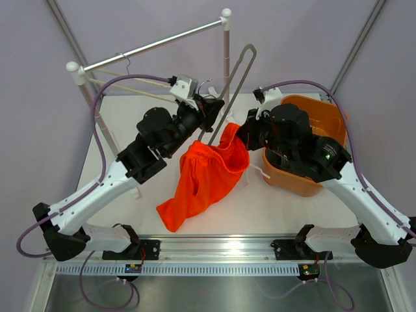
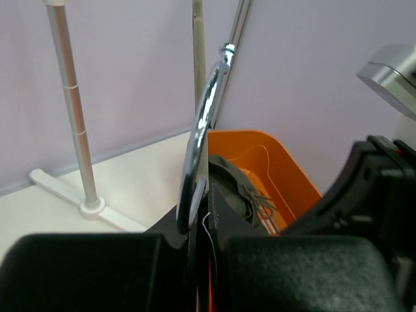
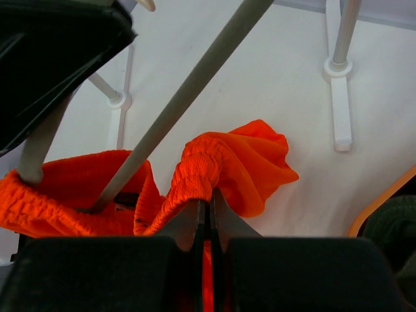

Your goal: Remove the shorts from the hanger

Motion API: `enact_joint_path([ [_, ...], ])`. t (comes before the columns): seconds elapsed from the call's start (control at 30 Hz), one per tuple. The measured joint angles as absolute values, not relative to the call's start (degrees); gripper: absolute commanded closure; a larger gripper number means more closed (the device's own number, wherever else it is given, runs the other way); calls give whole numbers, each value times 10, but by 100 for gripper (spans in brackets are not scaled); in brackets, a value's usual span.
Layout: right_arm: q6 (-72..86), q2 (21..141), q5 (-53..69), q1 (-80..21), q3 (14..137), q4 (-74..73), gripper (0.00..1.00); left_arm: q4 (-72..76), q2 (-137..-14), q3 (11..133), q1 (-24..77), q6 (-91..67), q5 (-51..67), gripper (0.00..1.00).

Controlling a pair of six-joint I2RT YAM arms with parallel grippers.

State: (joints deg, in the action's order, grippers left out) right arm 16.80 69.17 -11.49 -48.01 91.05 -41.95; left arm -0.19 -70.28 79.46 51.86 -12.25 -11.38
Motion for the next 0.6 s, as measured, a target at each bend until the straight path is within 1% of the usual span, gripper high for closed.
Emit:
enact_joint_path([
  [0.2,155,689,-114,-481,958,-483,100,28,-768,876,519,-95,-116,100],
  [0.4,139,682,-132,-481,1008,-527,100,69,-777,921,518,-51,-154,100],
  [0.5,132,691,-141,-482,1072,-555,100,69,-782,944,515,-26,-180,100],
  [0.6,126,710,-139,-482,1166,-573,100,70,-799,986,507,-2,-200,100],
])
